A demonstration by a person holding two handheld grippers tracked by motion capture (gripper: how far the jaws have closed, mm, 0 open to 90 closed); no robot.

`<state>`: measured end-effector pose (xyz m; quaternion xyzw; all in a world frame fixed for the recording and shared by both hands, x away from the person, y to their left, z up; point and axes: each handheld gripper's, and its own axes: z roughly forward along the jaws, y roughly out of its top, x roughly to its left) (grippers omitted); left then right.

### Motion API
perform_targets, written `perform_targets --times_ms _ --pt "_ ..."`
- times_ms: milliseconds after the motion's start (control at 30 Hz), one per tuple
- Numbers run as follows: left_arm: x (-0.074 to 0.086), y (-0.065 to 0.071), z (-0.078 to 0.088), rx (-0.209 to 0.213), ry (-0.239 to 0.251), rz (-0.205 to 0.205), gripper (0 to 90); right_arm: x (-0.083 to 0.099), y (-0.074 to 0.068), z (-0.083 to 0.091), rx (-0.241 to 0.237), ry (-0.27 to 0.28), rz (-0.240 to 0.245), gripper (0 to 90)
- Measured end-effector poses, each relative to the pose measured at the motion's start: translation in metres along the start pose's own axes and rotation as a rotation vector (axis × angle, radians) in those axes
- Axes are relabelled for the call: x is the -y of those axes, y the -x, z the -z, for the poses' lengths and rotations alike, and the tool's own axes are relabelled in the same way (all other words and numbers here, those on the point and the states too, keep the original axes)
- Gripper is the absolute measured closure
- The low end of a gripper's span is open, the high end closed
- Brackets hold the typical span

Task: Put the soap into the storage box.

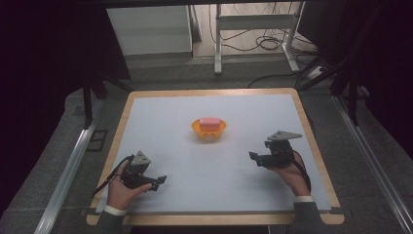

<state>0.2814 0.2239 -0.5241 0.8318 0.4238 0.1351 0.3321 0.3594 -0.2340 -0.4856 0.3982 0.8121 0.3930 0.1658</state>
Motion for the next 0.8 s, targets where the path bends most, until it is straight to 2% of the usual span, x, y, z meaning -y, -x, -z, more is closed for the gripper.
perform_targets --times_ms 100,267,367,633,800 --pt "0.0 0.0 0.001 0.0 0.004 0.002 10.7 0.012 0.003 0.005 0.001 0.0 -0.024 20.0" --pt "0.0 0.0 0.001 0.002 0.013 0.008 10.7 0.028 0.005 0.009 0.028 -0.037 -0.044 18.8" --pt "-0.001 0.0 0.0 0.002 0.011 0.004 10.7 0.031 0.006 0.009 0.045 -0.041 -0.037 18.6" --pt "-0.001 -0.001 0.003 0.001 0.025 0.013 10.8 0.033 0.005 0.009 0.045 -0.04 -0.033 18.1" --pt "-0.001 -0.001 0.003 -0.004 0.023 0.01 10.8 0.032 0.006 0.011 0.065 -0.022 -0.045 16.8"
